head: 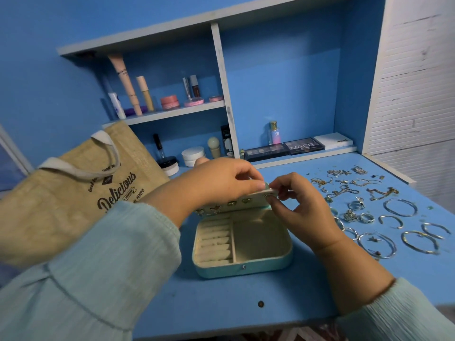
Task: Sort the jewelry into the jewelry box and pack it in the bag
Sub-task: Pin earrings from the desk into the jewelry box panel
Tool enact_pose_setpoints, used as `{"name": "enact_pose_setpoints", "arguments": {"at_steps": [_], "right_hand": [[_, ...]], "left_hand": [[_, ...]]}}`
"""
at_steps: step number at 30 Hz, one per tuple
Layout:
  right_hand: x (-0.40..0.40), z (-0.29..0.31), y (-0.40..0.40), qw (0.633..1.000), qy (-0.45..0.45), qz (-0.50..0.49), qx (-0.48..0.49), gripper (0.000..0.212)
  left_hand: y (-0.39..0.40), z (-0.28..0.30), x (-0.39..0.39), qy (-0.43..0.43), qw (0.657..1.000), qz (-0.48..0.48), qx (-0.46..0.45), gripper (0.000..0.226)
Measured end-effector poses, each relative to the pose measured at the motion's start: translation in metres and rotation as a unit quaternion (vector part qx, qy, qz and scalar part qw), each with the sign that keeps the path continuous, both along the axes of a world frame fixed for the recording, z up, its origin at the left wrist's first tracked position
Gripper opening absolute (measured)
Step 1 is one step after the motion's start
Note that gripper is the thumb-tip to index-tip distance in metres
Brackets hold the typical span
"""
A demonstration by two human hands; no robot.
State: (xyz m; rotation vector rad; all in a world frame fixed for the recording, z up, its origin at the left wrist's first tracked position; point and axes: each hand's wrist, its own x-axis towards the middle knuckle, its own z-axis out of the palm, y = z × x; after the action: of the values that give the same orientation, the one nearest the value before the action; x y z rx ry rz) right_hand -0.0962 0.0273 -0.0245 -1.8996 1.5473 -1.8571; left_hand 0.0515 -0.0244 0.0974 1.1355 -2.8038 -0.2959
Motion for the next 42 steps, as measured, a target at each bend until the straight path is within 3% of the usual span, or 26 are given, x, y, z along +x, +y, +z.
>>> {"name": "enact_pose_setpoints", "arguments": {"at_steps": [6,23,29,37,42], "right_hand": [[0.005,0.015,0.004,0.997,-0.003,-0.018,0.07,0.035],[-0.016,0.043,0.033,0.957,0.145,-0.029,0.249,0.01],[-0.035,0.047,0.052,0.937,0.192,-0.054,0.286,0.008],[-0.078,0.05,0.095,0.881,0.242,-0.101,0.395,0.009],[-0.109,0.044,0.115,0.827,0.274,-0.142,0.471,0.011]], "left_hand": [[0.018,-0.025,0.007,0.054,0.988,0.011,-0.141,0.013],[0.039,-0.062,0.005,0.104,0.973,0.032,-0.203,0.022],[0.051,-0.074,-0.005,0.097,0.948,-0.005,-0.302,0.018],[0.062,-0.098,-0.033,0.127,0.941,-0.062,-0.307,0.027],[0.076,-0.104,-0.068,0.151,0.947,-0.094,-0.268,0.007]]}}
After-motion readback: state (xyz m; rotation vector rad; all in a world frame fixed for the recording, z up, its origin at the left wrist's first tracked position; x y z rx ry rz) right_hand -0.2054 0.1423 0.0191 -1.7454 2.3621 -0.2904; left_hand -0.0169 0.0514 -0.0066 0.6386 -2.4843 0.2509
